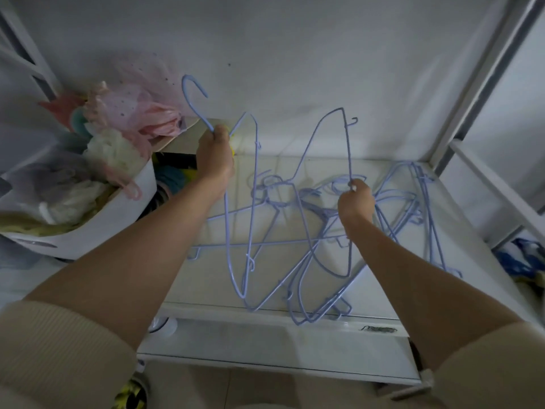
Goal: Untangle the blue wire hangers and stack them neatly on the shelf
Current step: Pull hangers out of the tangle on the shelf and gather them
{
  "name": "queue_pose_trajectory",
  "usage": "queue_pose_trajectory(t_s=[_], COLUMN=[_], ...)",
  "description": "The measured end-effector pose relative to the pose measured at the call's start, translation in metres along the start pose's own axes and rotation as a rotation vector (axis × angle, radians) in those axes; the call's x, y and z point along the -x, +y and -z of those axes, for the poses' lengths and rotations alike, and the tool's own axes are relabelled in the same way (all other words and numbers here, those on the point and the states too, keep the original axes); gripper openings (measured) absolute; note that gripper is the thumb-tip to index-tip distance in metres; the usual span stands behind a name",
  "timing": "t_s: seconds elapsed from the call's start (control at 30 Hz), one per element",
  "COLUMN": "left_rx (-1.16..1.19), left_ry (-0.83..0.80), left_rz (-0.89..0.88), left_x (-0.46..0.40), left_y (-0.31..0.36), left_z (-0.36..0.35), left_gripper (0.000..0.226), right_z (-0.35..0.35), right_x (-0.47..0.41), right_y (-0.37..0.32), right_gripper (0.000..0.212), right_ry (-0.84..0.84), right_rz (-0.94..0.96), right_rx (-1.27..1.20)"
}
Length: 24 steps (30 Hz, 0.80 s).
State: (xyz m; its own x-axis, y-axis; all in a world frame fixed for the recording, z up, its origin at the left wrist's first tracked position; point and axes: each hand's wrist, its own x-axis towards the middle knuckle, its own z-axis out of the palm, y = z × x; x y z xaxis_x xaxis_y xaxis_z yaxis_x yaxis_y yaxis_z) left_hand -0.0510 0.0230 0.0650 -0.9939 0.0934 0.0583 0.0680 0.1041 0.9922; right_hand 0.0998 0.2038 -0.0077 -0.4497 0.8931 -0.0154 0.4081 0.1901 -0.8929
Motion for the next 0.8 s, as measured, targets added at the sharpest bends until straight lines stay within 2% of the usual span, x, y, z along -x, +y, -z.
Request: queue_pose_trajectory(t_s=[0.17,0.27,0.37,0.43,0.53,0.63,0.8], left_rx=[-0.049,-0.125,-0.075,-0.003,0.065,0.159,0.320], left_ry=[0.034,0.063,0.049,-0.011,-0.112,-0.251,-0.398], left_rz=[-0.016,-0.037,0.034,0.081,0.103,0.134,0.162], left_x=[0.002,0.004,0.009,0.015,0.022,0.027,0.039], left_y=[-0.012,-0.017,-0.014,-0.010,-0.005,0.001,0.012], left_z=[-0.012,-0.015,-0.018,-0.023,-0.033,-0.037,-0.043], left_gripper=[0.078,0.079,0.067,0.046,0.033,0.029,0.023], right_z=[0.019,0.023,0.026,0.024,0.015,0.007,-0.002], right_x=[-0.013,-0.021,-0.016,-0.005,0.013,0.025,0.042], right_y=[0.005,0.005,0.002,-0.004,-0.013,-0.022,-0.028], right_gripper=[0.045,0.045,0.043,0.040,0.035,0.032,0.033], right_ry=[0.133,0.134,0.020,-0.090,-0.229,-0.340,-0.411], right_rz=[-0.012,-0.121,-0.217,-0.244,-0.298,-0.344,-0.427], right_rx=[-0.216,-0.390,-0.595,-0.714,-0.831,-0.839,-0.765])
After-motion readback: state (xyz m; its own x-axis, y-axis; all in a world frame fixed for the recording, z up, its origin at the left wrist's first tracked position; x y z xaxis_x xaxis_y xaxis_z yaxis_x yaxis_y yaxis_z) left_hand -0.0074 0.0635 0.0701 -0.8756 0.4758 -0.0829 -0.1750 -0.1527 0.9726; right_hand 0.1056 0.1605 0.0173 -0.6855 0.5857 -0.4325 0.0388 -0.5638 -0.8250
